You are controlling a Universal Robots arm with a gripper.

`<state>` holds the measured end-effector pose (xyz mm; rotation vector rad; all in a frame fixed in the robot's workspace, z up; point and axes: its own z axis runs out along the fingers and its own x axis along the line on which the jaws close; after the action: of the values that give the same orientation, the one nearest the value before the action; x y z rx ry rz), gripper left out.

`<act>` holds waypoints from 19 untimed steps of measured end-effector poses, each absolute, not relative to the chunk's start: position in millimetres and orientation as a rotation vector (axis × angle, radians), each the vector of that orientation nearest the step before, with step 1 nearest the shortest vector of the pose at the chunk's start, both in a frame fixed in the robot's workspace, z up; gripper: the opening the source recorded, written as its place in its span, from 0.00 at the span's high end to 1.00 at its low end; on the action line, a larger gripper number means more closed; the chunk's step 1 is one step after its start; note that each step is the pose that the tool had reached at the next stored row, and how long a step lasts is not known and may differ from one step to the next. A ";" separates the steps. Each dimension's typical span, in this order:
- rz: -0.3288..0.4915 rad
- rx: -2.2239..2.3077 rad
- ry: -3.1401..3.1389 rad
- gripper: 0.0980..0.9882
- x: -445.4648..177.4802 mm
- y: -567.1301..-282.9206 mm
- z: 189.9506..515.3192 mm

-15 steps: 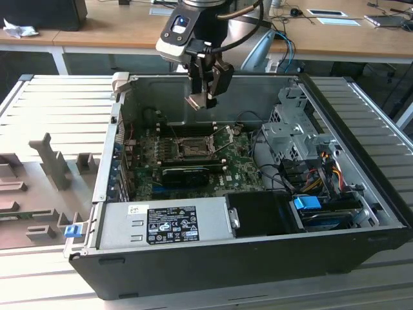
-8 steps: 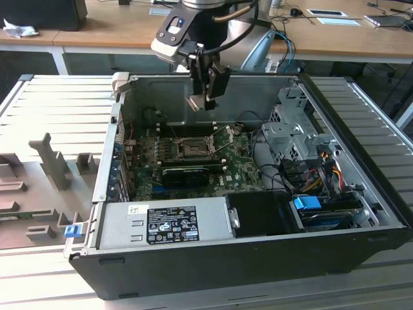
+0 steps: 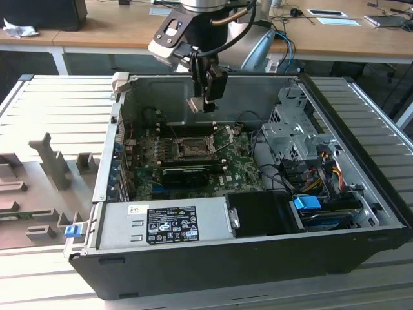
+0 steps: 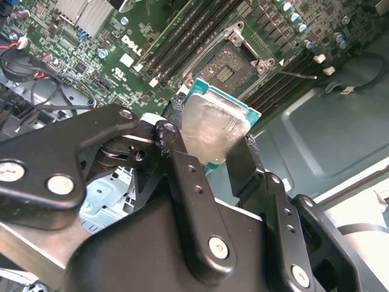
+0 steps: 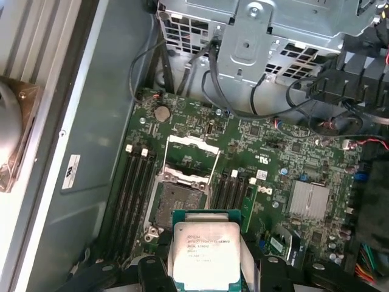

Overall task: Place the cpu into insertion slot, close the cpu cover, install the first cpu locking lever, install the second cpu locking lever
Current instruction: 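Place the cpu into insertion slot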

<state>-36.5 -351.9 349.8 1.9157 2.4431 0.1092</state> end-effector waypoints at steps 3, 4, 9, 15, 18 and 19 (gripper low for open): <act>0.109 1.928 2.433 0.52 -36.5 -351.9 348.7; 0.109 1.931 2.430 0.52 -36.5 -351.9 348.3; 0.107 1.969 2.400 0.52 -36.5 -351.9 346.5; 0.104 2.094 2.287 0.52 -36.5 -351.9 343.7; 0.103 2.109 2.272 0.52 -36.5 -351.9 339.4; 0.103 2.110 2.271 0.52 -36.5 -351.9 338.3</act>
<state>-36.5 -351.9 338.3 2.1097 2.2713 0.1034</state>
